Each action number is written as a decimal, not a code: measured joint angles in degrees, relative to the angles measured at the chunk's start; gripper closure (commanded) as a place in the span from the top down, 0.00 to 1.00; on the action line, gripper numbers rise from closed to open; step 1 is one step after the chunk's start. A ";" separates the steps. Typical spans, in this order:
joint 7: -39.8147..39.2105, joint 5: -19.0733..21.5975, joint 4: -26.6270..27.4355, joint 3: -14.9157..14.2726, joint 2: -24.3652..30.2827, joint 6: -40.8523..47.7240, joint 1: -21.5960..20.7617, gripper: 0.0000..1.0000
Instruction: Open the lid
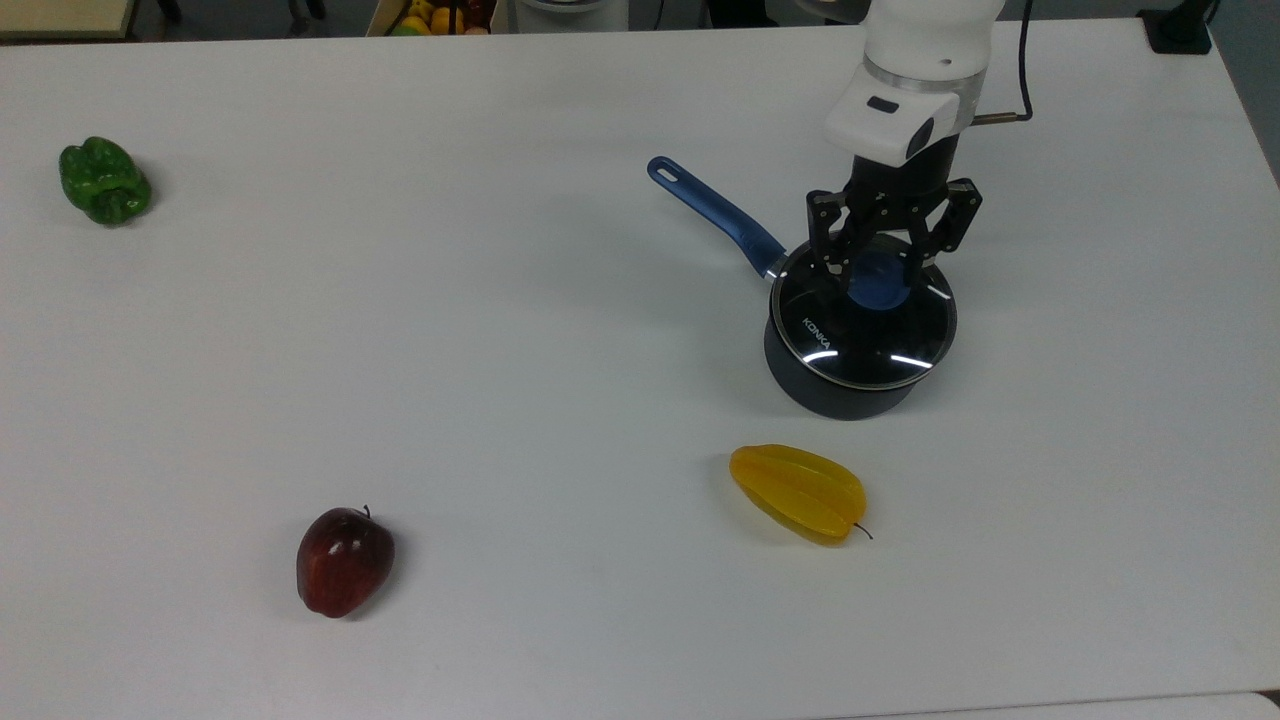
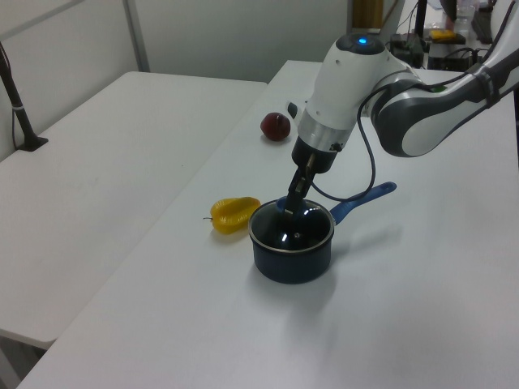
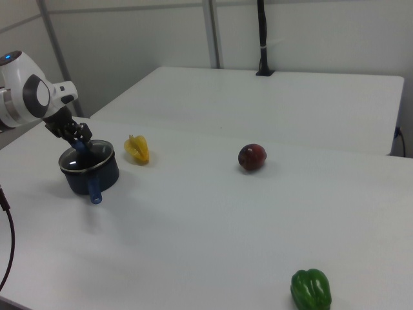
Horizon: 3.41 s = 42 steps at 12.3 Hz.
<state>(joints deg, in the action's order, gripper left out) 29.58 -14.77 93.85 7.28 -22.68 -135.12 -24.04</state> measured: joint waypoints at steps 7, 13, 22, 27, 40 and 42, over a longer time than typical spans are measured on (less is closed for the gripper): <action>0.57 0.00 0.34 -0.47 8.49 7.84 8.52 0.40; -0.59 -0.04 13.76 -0.64 9.96 -2.92 26.62 0.40; -2.43 -0.35 17.76 -0.64 2.89 -15.06 33.53 0.63; -2.44 -0.81 16.52 -0.64 2.30 -15.29 33.81 1.00; -10.54 2.40 6.37 0.60 15.88 17.88 28.78 1.00; -13.90 4.29 6.36 0.61 17.95 23.44 26.93 1.00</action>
<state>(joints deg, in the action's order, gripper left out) 15.68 -10.48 100.21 7.89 -4.73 -111.68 2.89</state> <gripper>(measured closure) 0.000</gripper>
